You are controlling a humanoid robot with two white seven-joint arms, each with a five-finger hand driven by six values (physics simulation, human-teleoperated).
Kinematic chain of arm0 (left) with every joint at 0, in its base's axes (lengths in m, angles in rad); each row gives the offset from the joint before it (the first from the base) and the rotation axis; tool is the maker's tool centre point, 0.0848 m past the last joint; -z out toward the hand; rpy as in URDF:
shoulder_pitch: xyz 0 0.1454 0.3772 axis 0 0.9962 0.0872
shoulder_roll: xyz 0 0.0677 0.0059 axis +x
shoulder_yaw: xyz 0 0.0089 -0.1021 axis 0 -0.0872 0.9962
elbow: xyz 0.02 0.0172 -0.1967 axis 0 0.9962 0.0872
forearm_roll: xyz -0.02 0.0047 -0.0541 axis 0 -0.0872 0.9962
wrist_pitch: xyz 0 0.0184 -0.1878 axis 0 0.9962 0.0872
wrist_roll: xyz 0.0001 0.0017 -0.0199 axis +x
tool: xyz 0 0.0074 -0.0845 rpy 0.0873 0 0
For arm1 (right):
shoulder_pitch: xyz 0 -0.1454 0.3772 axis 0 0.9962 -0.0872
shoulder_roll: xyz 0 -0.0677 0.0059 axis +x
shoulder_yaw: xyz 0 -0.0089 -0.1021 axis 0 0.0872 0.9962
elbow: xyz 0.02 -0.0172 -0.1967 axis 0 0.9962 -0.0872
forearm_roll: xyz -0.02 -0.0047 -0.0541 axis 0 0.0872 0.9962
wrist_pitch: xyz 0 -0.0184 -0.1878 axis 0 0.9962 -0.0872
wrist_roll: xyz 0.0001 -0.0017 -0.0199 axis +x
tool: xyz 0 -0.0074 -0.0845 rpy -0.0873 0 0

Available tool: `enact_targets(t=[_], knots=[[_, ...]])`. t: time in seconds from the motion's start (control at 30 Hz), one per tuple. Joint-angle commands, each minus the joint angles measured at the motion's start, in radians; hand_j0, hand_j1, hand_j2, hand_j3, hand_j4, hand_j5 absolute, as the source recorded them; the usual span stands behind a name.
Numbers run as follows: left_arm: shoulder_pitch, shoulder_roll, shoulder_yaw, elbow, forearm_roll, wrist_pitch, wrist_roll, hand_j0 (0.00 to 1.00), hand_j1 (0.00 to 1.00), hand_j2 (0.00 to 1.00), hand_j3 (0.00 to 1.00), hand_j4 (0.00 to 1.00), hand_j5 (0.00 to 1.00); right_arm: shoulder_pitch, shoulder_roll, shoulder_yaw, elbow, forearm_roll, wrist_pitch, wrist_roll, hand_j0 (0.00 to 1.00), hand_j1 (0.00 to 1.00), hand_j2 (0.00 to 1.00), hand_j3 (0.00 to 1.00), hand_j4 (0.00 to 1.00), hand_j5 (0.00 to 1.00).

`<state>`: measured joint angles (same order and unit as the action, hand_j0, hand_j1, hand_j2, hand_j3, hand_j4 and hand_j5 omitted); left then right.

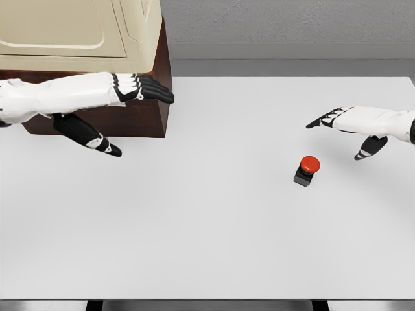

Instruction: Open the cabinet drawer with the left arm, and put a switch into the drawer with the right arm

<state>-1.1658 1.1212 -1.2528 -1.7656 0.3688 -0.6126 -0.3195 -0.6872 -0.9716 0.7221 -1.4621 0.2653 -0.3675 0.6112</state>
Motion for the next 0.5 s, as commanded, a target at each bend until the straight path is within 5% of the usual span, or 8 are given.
enact_targets(t=[0.0,0.13,0.23,0.4,0.47], knots=[[0.0,0.002,-0.011,0.0,-0.018,0.002,0.0,1.0,1.0,1.0,1.0,1.0,1.0,0.0,-0.001,0.002,0.003,-0.003,-0.016,0.0,1.0,1.0,1.0,1.0,1.0,1.0],[0.0,0.009,-0.011,0.0,-0.018,0.002,-0.004,1.0,1.0,1.0,1.0,1.0,1.0,0.0,-0.002,0.0,0.0,-0.005,-0.011,0.0,1.0,1.0,1.0,1.0,1.0,1.0],[-0.031,0.025,-0.01,-0.002,-0.016,0.002,-0.271,1.0,1.0,1.0,1.0,1.0,1.0,0.0,-0.004,-0.001,-0.003,-0.006,-0.019,0.0,1.0,1.0,1.0,1.0,1.0,1.0],[-0.049,0.042,0.058,0.0,-0.059,0.002,-0.291,1.0,1.0,1.0,1.0,1.0,1.0,0.0,-0.012,0.0,-0.041,-0.006,-0.096,0.0,1.0,1.0,1.0,1.0,1.0,1.0],[-0.052,0.054,0.065,0.0,0.013,0.002,-0.291,1.0,1.0,1.0,1.0,1.0,1.0,0.002,-0.013,0.0,-0.058,-0.005,-0.097,0.0,1.0,1.0,1.0,1.0,1.0,1.0]])
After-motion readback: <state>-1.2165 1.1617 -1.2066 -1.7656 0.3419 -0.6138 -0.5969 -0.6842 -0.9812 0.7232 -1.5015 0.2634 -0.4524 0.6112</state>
